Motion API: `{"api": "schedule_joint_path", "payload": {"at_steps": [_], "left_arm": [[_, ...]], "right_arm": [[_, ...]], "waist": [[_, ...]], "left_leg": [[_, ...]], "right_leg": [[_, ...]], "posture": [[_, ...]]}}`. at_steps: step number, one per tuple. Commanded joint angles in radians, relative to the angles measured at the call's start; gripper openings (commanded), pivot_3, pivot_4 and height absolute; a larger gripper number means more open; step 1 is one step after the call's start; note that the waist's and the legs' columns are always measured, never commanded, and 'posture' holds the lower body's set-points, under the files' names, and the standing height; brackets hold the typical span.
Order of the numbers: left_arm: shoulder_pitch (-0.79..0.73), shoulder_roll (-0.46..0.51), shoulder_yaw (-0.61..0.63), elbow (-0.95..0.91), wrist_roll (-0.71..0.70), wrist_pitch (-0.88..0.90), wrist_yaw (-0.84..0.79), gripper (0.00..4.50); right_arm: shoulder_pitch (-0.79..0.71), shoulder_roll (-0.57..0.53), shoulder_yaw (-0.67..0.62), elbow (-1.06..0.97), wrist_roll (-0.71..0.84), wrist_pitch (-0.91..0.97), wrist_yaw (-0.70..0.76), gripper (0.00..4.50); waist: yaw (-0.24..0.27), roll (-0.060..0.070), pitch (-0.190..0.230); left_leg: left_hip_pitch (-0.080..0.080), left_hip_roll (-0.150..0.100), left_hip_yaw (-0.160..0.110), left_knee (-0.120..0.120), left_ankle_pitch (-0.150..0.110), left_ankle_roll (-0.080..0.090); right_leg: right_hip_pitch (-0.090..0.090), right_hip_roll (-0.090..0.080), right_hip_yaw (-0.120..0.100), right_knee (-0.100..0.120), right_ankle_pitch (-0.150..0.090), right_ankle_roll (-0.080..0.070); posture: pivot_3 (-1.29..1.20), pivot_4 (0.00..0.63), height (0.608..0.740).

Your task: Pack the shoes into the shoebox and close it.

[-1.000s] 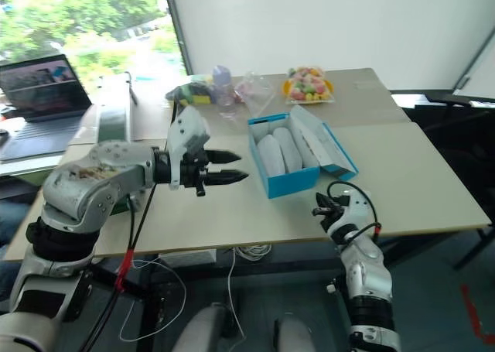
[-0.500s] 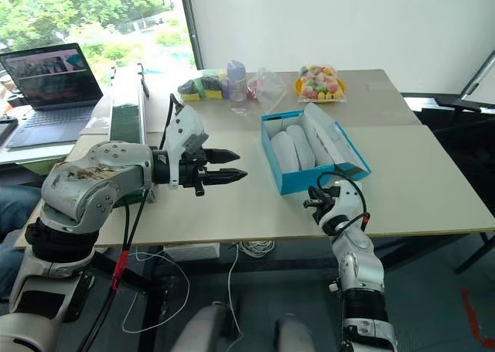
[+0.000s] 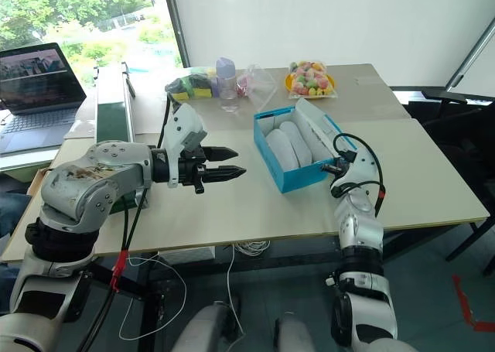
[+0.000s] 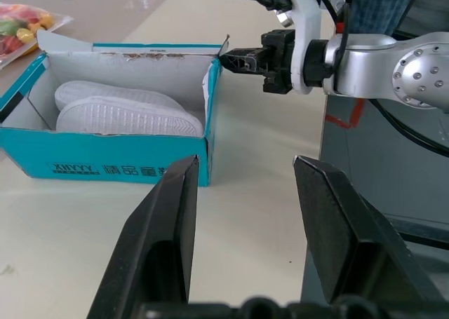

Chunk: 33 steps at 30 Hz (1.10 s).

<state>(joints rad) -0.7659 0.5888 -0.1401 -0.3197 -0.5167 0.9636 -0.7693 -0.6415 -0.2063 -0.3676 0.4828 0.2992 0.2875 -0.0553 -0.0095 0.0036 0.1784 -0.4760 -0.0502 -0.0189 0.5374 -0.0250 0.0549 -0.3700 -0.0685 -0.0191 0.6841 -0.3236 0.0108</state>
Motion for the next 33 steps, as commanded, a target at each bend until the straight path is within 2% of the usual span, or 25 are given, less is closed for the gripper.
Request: {"api": "schedule_joint_path", "payload": {"at_steps": [1,6,20,28,33], "left_arm": [[-0.001,0.005,0.03,-0.036,-0.005,-0.012,0.011,2.28],[0.002,0.01,0.034,-0.041,-0.006,-0.011,0.017,2.28],[-0.011,0.017,0.035,-0.042,-0.004,-0.008,0.02,2.28],[-0.006,0.019,0.051,-0.059,-0.008,0.006,0.043,2.28],[-0.004,0.017,0.051,-0.065,-0.014,0.013,0.047,2.28]], "right_arm": [[-0.05,-0.026,-0.044,0.055,0.022,-0.016,-0.02,0.01],[-0.1,-0.018,-0.093,0.145,0.074,-0.002,-0.007,0.01],[-0.277,-0.094,-0.102,0.56,0.067,-0.178,0.114,0.01],[-0.301,-0.14,-0.024,0.657,-0.047,-0.416,0.126,0.01],[-0.312,-0.122,0.026,0.63,-0.089,-0.584,0.215,0.01]], "waist": [[0.002,0.0,0.0],[-0.003,0.0,0.0],[-0.004,0.0,0.0],[-0.005,0.0,0.0],[-0.008,0.0,0.0]], "left_leg": [[0.0,0.0,0.0,0.0,0.0,0.0],[0.0,0.0,0.003,0.001,0.001,0.004],[0.0,0.0,0.004,0.001,0.001,0.006],[0.0,-0.001,0.005,0.001,0.001,0.006],[0.0,-0.001,0.005,0.0,0.002,0.006]], "right_leg": [[0.0,0.0,0.001,0.0,0.0,0.0],[0.001,0.0,0.004,0.0,0.003,0.003],[-0.002,-0.001,0.007,-0.004,0.01,0.007],[-0.002,-0.002,0.007,-0.005,0.011,0.007],[-0.001,-0.001,0.008,-0.004,0.011,0.007]], "posture": [[0.0,0.15,0.739],[0.0,0.15,0.739],[0.0,0.15,0.739],[0.0,0.15,0.739],[0.0,0.15,0.739]]}}
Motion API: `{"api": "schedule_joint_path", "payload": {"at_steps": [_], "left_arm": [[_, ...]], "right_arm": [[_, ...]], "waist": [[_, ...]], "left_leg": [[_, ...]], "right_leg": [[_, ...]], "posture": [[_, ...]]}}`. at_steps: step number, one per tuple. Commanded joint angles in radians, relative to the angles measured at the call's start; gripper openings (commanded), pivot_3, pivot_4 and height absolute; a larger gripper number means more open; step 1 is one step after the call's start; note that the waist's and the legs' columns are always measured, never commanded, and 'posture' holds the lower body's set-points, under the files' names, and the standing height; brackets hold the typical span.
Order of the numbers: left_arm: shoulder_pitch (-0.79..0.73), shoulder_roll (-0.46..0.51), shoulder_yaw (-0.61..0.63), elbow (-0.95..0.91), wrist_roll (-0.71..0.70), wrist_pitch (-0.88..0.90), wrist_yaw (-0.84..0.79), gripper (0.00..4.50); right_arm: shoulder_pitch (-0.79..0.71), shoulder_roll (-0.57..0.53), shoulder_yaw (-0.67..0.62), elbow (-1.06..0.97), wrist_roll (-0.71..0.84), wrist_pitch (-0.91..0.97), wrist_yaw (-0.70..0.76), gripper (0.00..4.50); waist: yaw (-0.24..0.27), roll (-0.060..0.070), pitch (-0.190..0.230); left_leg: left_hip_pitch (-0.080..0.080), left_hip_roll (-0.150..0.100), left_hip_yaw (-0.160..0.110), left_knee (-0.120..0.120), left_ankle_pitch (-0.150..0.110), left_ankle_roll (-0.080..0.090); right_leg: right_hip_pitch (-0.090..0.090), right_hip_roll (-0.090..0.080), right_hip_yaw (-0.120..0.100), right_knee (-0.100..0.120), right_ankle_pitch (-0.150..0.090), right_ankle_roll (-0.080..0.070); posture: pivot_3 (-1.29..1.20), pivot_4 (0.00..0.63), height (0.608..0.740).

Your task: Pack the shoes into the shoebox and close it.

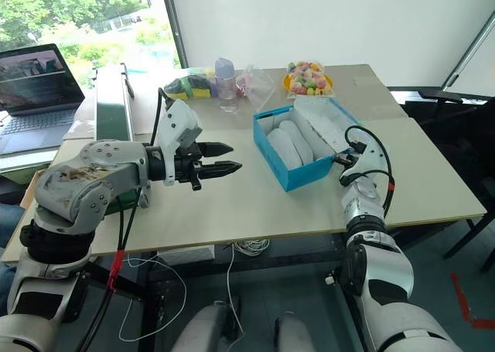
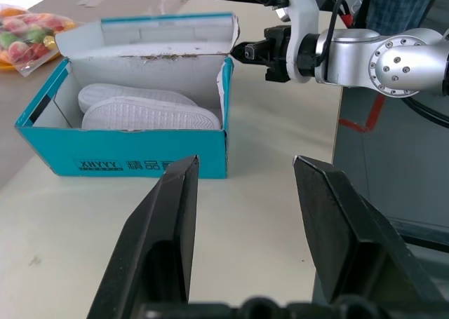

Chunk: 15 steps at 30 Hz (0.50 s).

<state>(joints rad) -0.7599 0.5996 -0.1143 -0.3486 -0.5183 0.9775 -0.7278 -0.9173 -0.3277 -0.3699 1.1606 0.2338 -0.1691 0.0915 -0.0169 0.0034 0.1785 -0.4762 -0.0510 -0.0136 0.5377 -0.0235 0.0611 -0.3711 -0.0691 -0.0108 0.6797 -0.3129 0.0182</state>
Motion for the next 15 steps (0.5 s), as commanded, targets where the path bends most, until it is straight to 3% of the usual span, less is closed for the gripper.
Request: {"api": "schedule_joint_path", "payload": {"at_steps": [1,8,15], "left_arm": [[-0.011,0.006,0.025,-0.035,-0.011,-0.001,0.005,2.28],[-0.02,0.002,0.025,-0.011,-0.001,-0.011,0.008,2.28],[-0.026,-0.017,0.018,-0.001,0.012,-0.023,0.028,2.28]], "right_arm": [[-0.037,0.009,0.035,-0.064,-0.018,-0.162,0.114,0.01],[-0.049,0.057,0.096,-0.118,-0.02,-0.225,0.314,0.01],[-0.005,0.081,0.199,-0.258,-0.018,-0.057,0.497,0.01]], "waist": [[-0.002,0.0,0.0],[-0.009,0.0,0.0],[0.004,0.0,0.0]], "left_leg": [[0.0,0.0,0.0,0.0,0.0,0.0],[0.001,0.001,0.0,0.001,0.0,0.0],[0.001,0.002,-0.001,0.0,0.0,0.0]], "right_leg": [[0.001,0.0,0.0,0.0,0.0,0.0],[0.0,0.004,0.0,0.001,0.001,0.001],[-0.004,0.003,0.002,0.001,0.001,0.0]], "posture": [[0.0,0.15,0.739],[0.0,0.15,0.739],[0.0,0.15,0.739]]}}
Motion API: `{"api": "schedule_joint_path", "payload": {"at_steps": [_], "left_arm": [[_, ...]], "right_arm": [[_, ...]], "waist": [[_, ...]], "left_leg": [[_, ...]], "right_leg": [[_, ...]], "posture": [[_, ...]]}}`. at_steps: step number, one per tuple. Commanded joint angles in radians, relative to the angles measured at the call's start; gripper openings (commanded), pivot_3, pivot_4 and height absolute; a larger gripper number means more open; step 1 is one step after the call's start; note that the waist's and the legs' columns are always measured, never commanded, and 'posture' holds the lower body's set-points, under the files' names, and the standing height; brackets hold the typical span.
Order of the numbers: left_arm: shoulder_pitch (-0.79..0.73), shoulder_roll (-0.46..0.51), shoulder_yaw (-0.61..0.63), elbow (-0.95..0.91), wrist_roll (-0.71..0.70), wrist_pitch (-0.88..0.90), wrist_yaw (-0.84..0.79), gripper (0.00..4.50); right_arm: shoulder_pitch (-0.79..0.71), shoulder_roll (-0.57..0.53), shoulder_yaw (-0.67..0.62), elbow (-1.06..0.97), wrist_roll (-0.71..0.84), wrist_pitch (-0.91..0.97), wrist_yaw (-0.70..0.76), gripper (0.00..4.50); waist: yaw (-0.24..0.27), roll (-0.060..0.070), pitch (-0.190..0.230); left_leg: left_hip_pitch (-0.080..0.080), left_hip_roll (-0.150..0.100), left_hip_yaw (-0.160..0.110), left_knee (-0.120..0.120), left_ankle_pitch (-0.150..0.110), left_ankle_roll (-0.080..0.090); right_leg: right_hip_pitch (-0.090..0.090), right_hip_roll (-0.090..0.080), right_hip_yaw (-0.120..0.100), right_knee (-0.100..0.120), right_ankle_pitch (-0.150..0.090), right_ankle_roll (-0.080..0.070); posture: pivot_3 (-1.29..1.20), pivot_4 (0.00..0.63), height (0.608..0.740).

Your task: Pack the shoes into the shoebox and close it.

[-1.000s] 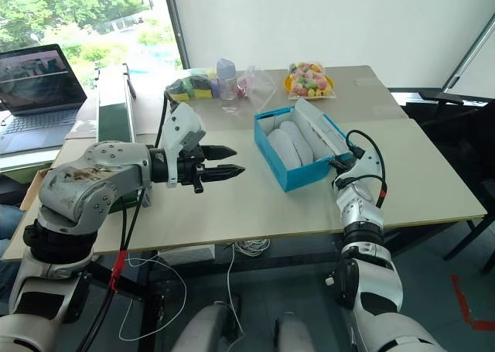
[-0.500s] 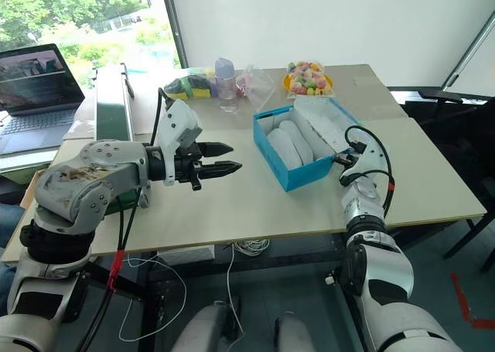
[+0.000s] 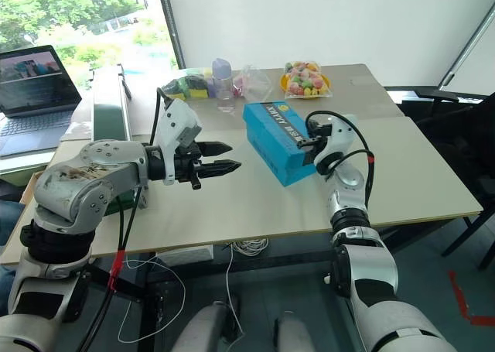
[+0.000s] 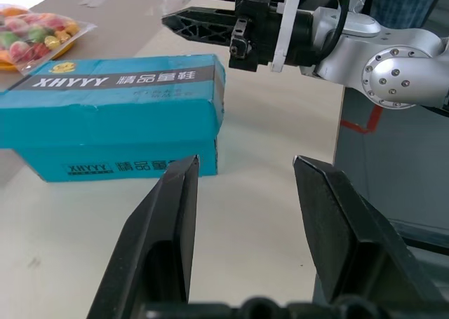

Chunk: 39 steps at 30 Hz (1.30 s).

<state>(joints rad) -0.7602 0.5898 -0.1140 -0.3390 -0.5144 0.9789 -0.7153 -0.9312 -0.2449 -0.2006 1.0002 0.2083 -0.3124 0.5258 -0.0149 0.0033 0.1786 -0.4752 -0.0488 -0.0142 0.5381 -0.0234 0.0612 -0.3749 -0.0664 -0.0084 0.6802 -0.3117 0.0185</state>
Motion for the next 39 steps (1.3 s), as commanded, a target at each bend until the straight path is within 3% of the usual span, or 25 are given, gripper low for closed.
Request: {"api": "schedule_joint_path", "payload": {"at_steps": [1,5,8,10,21,24,31,39], "left_arm": [[-0.024,-0.009,0.022,-0.005,0.014,-0.026,0.024,2.28],[-0.015,-0.008,0.022,0.012,0.041,-0.039,0.057,2.28],[-0.007,-0.014,0.016,0.025,0.068,-0.04,0.091,2.28],[-0.006,-0.019,0.014,0.026,0.074,-0.039,0.102,2.28],[0.033,-0.035,0.031,0.012,0.099,-0.037,0.159,2.28],[0.04,-0.038,0.043,0.022,0.101,-0.046,0.172,2.28],[0.089,-0.019,0.057,-0.001,0.083,-0.093,0.117,2.28],[0.136,0.013,0.065,0.019,0.09,-0.149,0.063,2.28]], "right_arm": [[0.008,0.002,0.031,-0.12,0.017,0.135,0.061,0.01],[-0.007,0.014,0.041,-0.182,0.026,0.291,0.034,0.01],[-0.055,0.001,0.113,-0.135,-0.077,0.434,-0.048,0.01],[-0.088,0.009,0.106,-0.119,-0.065,0.523,-0.077,0.01],[-0.115,0.008,0.192,-0.072,-0.13,0.66,0.005,0.01],[-0.107,-0.024,0.199,-0.16,-0.121,0.695,0.054,0.01],[-0.037,-0.224,0.26,-0.728,-0.035,0.946,0.325,0.01],[0.046,-0.393,0.311,-0.926,-0.05,1.007,0.393,0.01]], "waist": [[0.004,0.0,0.0],[0.004,0.0,0.0],[0.002,0.0,0.0],[0.002,0.0,0.0],[0.002,-0.001,-0.001],[0.003,-0.002,-0.001],[0.006,-0.002,-0.001],[0.006,-0.003,-0.001]], "left_leg": [[0.0,0.0,0.0,0.0,0.0,0.0],[-0.002,-0.003,0.0,-0.003,0.0,0.0],[-0.002,-0.006,0.0,-0.006,0.0,0.0],[-0.002,-0.007,0.001,-0.009,0.001,-0.001],[-0.001,-0.007,0.003,-0.01,0.001,-0.002],[-0.001,-0.007,0.003,-0.01,0.001,-0.002],[-0.003,-0.008,0.004,-0.01,0.001,-0.002],[-0.002,-0.007,0.008,-0.015,0.001,-0.002]], "right_leg": [[0.0,-0.001,0.0,0.0,0.0,0.0],[-0.005,-0.003,0.002,0.001,0.002,-0.002],[-0.009,-0.003,0.002,0.002,0.003,-0.002],[-0.012,-0.003,0.004,0.002,0.005,-0.002],[-0.013,-0.001,0.008,0.002,0.005,-0.003],[-0.013,-0.001,0.008,0.002,0.006,-0.003],[-0.015,-0.003,0.011,0.002,0.006,-0.002],[-0.016,-0.006,0.016,0.0,0.002,-0.009]], "posture": [[0.0,0.15,0.739],[0.0,0.15,0.739],[0.0,0.15,0.739],[0.0,0.15,0.739],[0.0,0.15,0.739],[0.0,0.15,0.739],[0.0,0.15,0.739],[0.0,0.15,0.739]]}}
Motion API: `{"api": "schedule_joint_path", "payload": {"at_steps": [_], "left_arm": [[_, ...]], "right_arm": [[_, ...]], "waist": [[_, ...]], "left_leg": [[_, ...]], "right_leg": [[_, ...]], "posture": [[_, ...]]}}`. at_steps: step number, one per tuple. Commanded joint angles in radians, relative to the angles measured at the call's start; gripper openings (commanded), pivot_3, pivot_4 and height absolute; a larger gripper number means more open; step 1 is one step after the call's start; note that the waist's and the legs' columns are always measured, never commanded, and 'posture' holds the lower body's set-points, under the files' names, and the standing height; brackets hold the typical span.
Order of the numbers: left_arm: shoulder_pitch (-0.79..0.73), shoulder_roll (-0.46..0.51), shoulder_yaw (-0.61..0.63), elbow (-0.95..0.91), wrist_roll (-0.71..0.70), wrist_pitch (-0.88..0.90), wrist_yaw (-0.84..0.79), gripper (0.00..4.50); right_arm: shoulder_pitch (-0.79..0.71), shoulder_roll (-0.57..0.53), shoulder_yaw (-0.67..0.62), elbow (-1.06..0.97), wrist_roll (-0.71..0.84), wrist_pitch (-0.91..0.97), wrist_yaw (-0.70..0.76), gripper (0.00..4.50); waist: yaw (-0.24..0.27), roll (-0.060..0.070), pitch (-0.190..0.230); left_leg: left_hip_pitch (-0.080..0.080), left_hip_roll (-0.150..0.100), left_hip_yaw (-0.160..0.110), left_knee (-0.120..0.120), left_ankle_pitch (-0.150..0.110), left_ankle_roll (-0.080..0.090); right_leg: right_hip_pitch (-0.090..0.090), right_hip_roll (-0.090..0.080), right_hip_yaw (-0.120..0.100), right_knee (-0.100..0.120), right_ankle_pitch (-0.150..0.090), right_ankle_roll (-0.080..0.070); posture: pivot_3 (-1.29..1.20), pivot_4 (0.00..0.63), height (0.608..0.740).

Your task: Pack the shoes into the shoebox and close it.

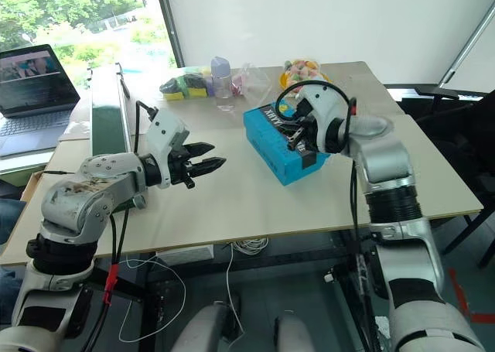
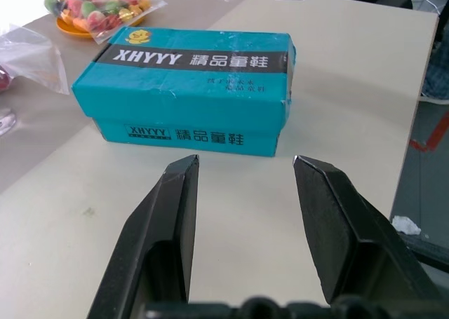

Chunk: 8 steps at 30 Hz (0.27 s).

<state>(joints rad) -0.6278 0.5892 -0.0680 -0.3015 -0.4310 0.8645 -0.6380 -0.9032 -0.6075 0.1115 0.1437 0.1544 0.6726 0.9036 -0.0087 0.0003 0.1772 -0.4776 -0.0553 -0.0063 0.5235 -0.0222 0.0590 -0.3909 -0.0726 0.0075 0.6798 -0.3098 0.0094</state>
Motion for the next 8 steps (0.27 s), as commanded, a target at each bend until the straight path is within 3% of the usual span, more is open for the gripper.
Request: {"api": "schedule_joint_path", "payload": {"at_steps": [1,8], "left_arm": [[0.007,0.016,0.022,-0.016,0.007,-0.037,-0.015,2.28],[0.029,0.032,0.033,0.005,0.028,-0.064,-0.011,2.28]], "right_arm": [[0.024,-0.035,-0.003,-0.074,0.007,0.027,0.014,0.01],[0.058,-0.033,-0.008,-0.058,0.006,0.027,-0.016,0.01]], "waist": [[0.0,-0.001,0.0],[-0.002,-0.001,0.001]], "left_leg": [[0.0,0.0,0.001,0.0,0.0,0.0],[0.0,0.0,0.004,0.003,-0.001,0.002]], "right_leg": [[0.0,-0.001,0.0,0.0,0.0,0.0],[0.001,-0.005,0.0,-0.003,0.003,0.005]], "posture": [[0.0,0.15,0.739],[0.0,0.15,0.739]]}}
